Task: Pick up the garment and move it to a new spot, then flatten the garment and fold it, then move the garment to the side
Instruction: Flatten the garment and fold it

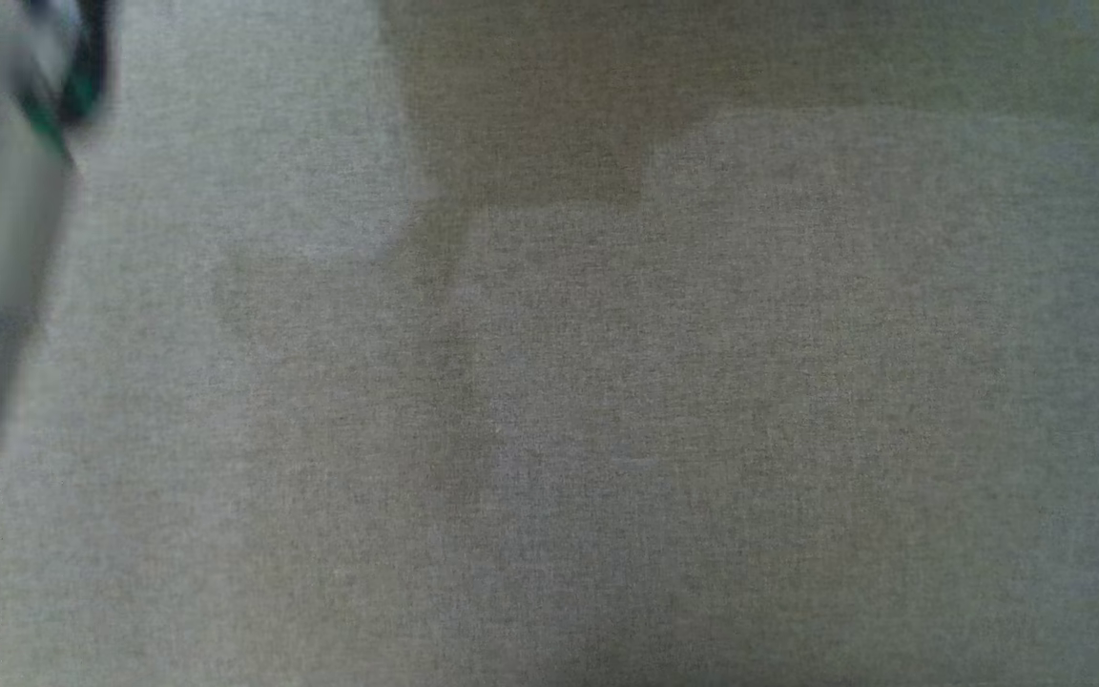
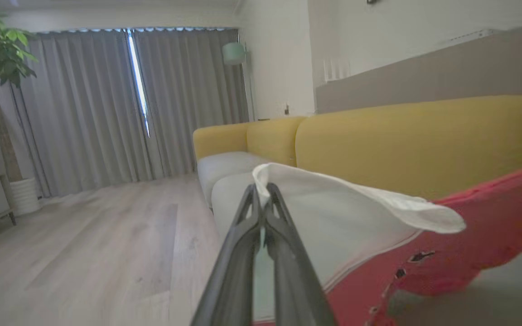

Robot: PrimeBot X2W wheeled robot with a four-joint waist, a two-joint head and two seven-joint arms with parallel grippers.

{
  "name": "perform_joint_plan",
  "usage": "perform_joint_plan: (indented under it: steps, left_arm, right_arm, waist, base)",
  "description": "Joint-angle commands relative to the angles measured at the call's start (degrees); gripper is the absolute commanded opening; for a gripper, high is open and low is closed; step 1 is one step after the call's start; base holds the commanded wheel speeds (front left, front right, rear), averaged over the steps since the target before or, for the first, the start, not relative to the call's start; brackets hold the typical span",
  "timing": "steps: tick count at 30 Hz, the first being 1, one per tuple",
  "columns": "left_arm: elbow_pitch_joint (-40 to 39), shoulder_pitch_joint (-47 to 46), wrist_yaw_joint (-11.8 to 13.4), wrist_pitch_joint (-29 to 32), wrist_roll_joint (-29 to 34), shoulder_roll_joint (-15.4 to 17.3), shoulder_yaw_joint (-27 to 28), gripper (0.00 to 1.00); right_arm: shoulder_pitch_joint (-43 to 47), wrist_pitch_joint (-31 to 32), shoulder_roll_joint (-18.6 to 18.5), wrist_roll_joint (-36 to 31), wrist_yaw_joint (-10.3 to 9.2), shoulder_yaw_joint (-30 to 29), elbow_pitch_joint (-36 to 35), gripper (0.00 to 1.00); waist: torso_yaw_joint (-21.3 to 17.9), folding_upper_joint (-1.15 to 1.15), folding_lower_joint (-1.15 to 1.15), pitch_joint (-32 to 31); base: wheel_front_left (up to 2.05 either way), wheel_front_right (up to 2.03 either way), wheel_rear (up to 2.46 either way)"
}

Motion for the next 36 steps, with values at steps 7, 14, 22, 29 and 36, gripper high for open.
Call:
perform_joint_plan:
  steps: [7,14,22,29,36]
  left_arm:
    - [-11.38,22.88,-0.06,-0.27,-2.15,7.07,0.78,0.00]
    - [-20.35,46.76,4.16,-0.27,-5.10,10.00,-0.22,0.00]
    - [-27.79,63.53,9.23,-0.28,-5.52,11.49,-0.74,0.00]
    - [-31.81,70.95,10.66,0.41,-6.23,13.70,-2.10,0.00]
    - [-32.64,67.70,9.66,2.11,-6.22,14.24,-1.92,0.00]
  right_arm:
    - [16.13,-0.76,-4.44,5.34,0.37,2.31,-4.22,0.00]
    - [34.47,-0.77,-5.82,8.62,0.37,-0.19,-9.77,0.00]
    - [52.55,-0.77,-4.96,8.11,0.37,-7.77,-14.14,0.00]
    - [66.46,-0.77,-4.65,4.94,0.37,-14.62,-19.99,0.00]
    - [69.00,-0.30,-4.37,3.07,0.37,-18.47,-23.42,0.00]
  waist:
    - [-0.28,0.00,-0.02,-6.25]
    - [-2.14,0.00,-0.02,-12.98]
    - [-2.58,0.00,-0.02,-17.01]
    - [-2.88,0.00,-0.02,-18.74]
    - [-2.49,0.00,-0.02,-17.30]
  base:
    - [0.00,0.00,0.00]
    - [0.00,0.00,0.00]
    - [0.00,0.00,0.00]
    - [0.00,0.00,0.00]
    - [0.00,0.00,0.00]
